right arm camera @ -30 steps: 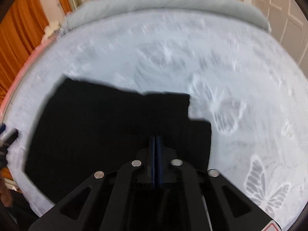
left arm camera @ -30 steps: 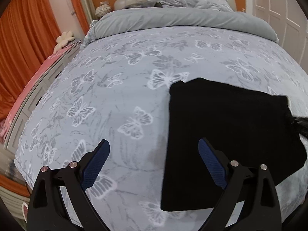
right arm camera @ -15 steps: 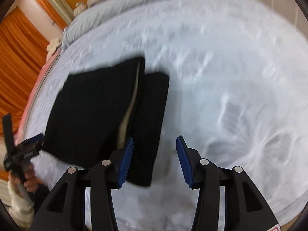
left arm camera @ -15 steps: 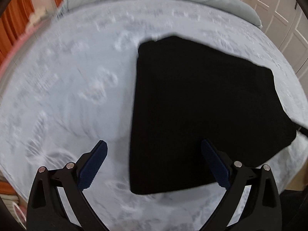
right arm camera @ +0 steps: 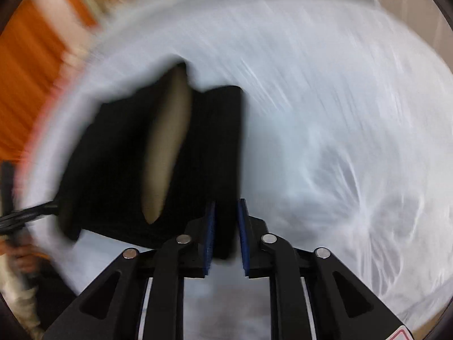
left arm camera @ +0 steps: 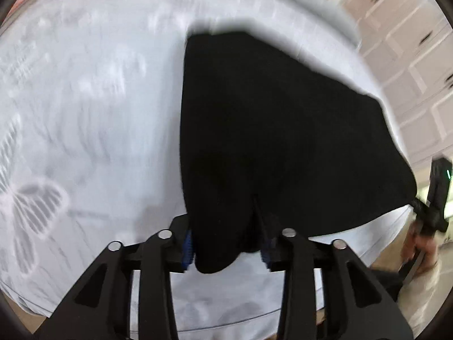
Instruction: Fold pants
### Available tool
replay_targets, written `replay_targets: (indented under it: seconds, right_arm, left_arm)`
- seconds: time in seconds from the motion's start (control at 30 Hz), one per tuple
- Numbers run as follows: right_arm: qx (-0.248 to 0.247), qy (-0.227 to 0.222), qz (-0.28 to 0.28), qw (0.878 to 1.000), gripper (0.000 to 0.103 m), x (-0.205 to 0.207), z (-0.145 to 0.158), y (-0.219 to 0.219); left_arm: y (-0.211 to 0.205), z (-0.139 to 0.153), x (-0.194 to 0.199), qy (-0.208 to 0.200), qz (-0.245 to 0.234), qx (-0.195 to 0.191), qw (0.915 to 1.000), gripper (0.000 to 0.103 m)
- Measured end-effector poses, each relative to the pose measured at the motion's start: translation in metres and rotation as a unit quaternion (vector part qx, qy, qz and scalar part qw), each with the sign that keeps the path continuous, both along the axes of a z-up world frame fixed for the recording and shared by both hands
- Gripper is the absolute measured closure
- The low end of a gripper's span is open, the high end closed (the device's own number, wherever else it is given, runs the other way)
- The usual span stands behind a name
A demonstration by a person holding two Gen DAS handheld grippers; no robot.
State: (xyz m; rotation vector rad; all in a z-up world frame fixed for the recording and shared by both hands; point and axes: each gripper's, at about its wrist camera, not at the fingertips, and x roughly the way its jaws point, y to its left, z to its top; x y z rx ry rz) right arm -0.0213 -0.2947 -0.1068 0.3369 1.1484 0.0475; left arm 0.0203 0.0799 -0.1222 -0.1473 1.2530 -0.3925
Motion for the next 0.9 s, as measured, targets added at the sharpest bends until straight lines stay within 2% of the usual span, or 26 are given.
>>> replay_targets:
  seconds: [0.07,0.1,0.13,0.2,0.27,0.37,0.43,0.47,0.5,0.57,0.63,0.7,0.77,0.8,0.83,0.87,0.9]
  right_arm:
    - [0.019,-0.024,-0.020,0.999,0.085,-0.004,0.014,-0.007]
    - [0.010,-0.041,-0.028,0.999,0.085,-0.007,0.023,-0.008]
    - [-0.008,-0.070,-0.042,0.997,0.079,-0.014,0.036,-0.010]
    - [-0.008,-0.113,-0.045,0.993,0.077,-0.018,0.056,-0.010]
    - [0.033,-0.130,-0.037,0.990,0.073,-0.008,0.062,-0.005]
    - [0.054,-0.113,-0.010,0.992,0.061,0.019,0.054,0.013]
    - [0.058,-0.089,0.002,0.994,0.045,0.033,0.042,0.023]
    - [0.060,-0.067,0.000,0.996,0.045,0.048,0.031,0.030]
    - [0.058,-0.058,-0.004,0.997,0.045,0.054,0.023,0.034]
    - [0.052,-0.062,-0.004,0.997,0.055,0.065,0.013,0.044]
    - [0.020,-0.080,0.001,0.997,0.096,0.069,0.023,0.053]
    - [0.033,-0.125,0.008,0.992,0.096,0.060,0.056,0.050]
    - [-0.004,-0.165,0.019,0.986,0.096,0.052,0.084,0.051]
    - [-0.044,-0.152,0.015,0.987,0.095,0.056,0.078,0.049]
    - [-0.058,-0.122,0.010,0.991,0.093,0.062,0.064,0.044]
    - [-0.053,-0.064,-0.008,0.996,0.090,0.072,0.036,0.034]
    - [-0.033,-0.043,-0.026,0.998,0.087,0.074,0.022,0.027]
  left_arm:
    - [-0.008,0.013,-0.011,-0.051,-0.015,0.034,0.9980,0.054]
    - [-0.011,0.021,-0.015,-0.074,-0.023,0.051,0.9957,0.049]
    - [-0.013,0.031,-0.022,-0.105,-0.021,0.067,0.9920,0.043]
    - [-0.013,0.050,-0.030,-0.149,-0.009,0.067,0.9865,0.021]
    - [-0.015,0.064,-0.034,-0.178,-0.004,0.056,0.9824,0.014]
    - [-0.014,0.076,-0.030,-0.200,0.019,0.060,0.9778,0.012]
    - [-0.016,0.073,-0.024,-0.187,0.038,0.065,0.9794,0.011]
    - [-0.016,0.068,-0.018,-0.173,0.050,0.065,0.9816,0.011]
    - [-0.016,0.065,-0.015,-0.164,0.056,0.065,0.9826,0.011]
    - [-0.017,0.060,-0.009,-0.155,0.074,0.082,0.9818,0.011]
    - [-0.015,0.058,0.005,-0.157,0.087,0.106,0.9780,0.011]
    - [-0.013,0.063,0.004,-0.167,0.097,0.117,0.9742,0.011]
    - [-0.014,0.071,0.002,-0.177,0.101,0.121,0.9716,0.010]
    - [-0.016,0.070,0.003,-0.180,0.102,0.132,0.9693,0.007]
    - [-0.019,0.067,0.005,-0.182,0.101,0.147,0.9670,0.006]
    - [-0.021,0.063,0.007,-0.181,0.100,0.160,0.9653,0.006]
    - [-0.024,0.058,0.011,-0.175,0.099,0.177,0.9635,0.006]
